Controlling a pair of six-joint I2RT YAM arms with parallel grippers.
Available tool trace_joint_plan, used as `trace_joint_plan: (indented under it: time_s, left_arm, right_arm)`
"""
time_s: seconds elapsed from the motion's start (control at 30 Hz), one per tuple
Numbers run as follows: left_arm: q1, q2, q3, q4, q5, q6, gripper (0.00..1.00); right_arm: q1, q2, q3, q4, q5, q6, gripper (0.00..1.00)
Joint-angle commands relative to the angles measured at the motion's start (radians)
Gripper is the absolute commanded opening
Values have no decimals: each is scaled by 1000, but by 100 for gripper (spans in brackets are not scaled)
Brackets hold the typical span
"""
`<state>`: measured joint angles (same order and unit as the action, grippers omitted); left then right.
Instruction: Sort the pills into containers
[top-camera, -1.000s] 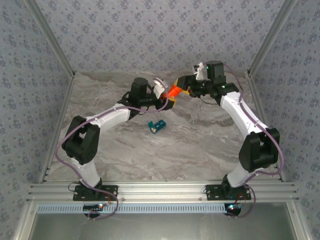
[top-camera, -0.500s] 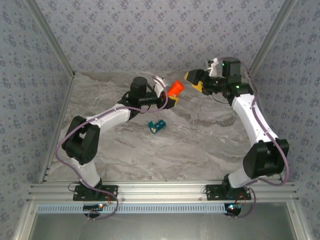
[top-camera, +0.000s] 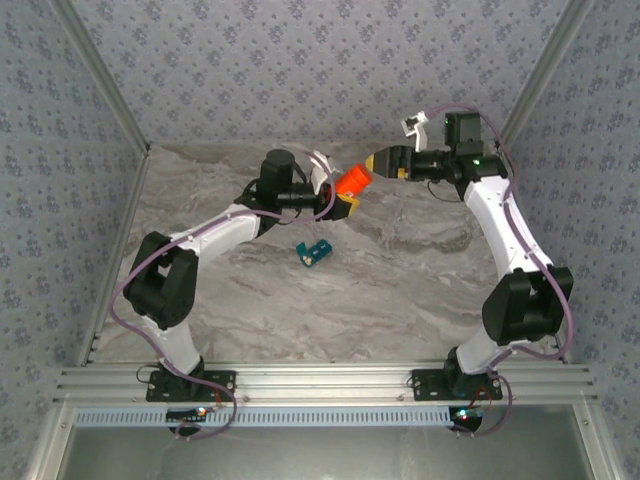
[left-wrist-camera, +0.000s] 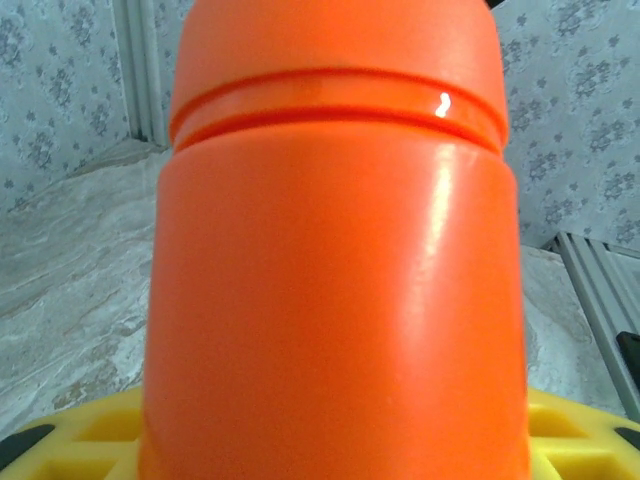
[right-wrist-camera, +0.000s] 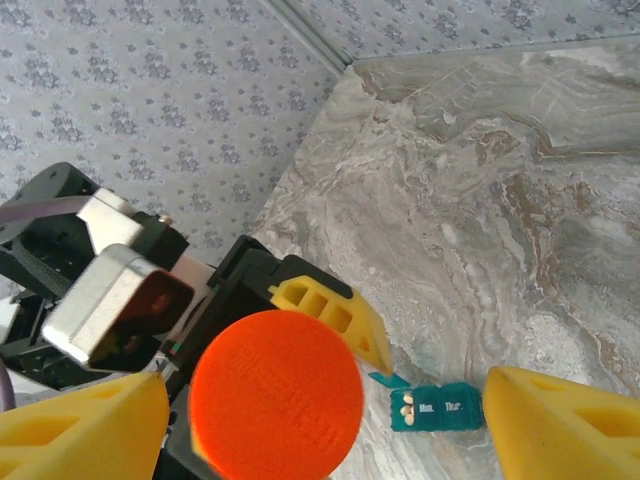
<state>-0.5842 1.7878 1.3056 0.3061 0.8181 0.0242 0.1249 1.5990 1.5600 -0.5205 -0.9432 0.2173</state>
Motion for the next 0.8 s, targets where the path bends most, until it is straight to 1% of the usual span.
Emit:
trace_joint_plan:
  time_s: [0.0, 0.37, 0.77]
  left_arm:
    - [4, -7, 44, -4, 52, -10, 0]
    - [2, -2, 49, -9, 54, -10, 0]
    - [-3, 7, 60, -10, 56, -14, 0]
  right_arm:
    - [15, 35, 49, -47, -57, -61, 84]
    - [39, 58, 43, -16, -86, -35, 80]
    - [46, 34, 28, 31, -121, 5, 79]
